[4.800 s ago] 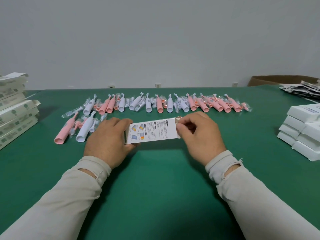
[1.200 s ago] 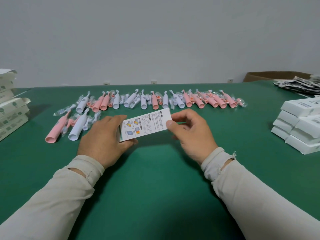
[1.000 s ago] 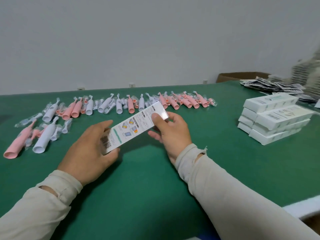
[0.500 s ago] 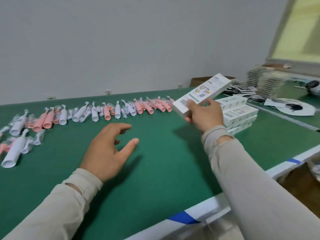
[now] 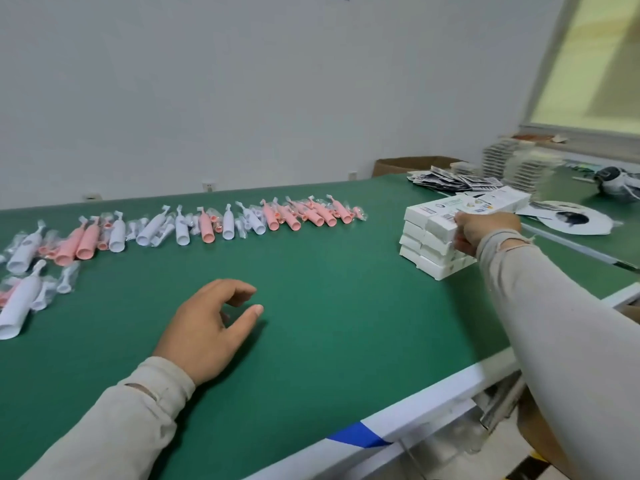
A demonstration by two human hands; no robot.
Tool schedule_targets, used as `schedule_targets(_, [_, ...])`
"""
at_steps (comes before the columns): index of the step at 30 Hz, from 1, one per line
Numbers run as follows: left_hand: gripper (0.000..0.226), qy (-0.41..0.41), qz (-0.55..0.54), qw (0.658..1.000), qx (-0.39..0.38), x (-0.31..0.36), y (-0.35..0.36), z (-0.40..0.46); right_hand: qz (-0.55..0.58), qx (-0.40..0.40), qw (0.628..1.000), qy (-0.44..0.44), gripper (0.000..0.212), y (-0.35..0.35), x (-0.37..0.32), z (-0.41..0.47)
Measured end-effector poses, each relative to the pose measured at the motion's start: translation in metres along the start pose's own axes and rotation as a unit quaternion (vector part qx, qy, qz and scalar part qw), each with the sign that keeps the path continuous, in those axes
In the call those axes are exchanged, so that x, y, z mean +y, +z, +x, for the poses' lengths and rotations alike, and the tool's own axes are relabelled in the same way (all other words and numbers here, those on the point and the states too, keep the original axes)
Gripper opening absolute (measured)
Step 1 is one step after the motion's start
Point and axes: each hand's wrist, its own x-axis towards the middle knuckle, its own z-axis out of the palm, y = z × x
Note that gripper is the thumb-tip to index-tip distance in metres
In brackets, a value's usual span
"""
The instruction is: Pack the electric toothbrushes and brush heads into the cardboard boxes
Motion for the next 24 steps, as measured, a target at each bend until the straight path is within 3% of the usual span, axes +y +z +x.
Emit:
schedule_targets(5, [0.024,-0.015,0.004,1.000,0.001,0.001,-0.002,0.000,-0.041,0.069,0.995,-0.056,0.031,-0.005,0.009,-0.023])
schedule_targets(8, [0.022,-0.024,0.004,1.000,0.002,0.002,-0.002,0.000,0.007,0.104,0.976,-0.191,0.019,0.007,0.025,-0.084])
schedule_targets(10, [0.021,-0.032,0.009,0.999,0.009,0.002,-0.003,0.001,0.010,0.007,0.959,-0.284,0.009,0.033,0.036,-0.133])
schedule_targets(12, [0.022,-0.044,0.013,0.998,0.032,0.003,-0.006,0.001,-0.009,-0.143,0.934,-0.327,0.015,0.066,0.042,-0.177])
schedule_targets(16, [0.017,-0.099,0.060,0.989,0.087,0.001,-0.025,-0.004,-0.047,-0.384,0.873,-0.295,0.015,0.136,0.043,-0.244])
schedule_targets(20, [0.012,-0.167,0.137,0.970,0.115,-0.008,-0.063,-0.019,-0.047,-0.456,0.846,-0.271,0.019,0.188,0.041,-0.290])
schedule_targets(24, [0.019,-0.208,0.215,0.947,0.115,-0.017,-0.098,-0.047,-0.036,-0.473,0.822,-0.315,0.016,0.217,0.064,-0.315])
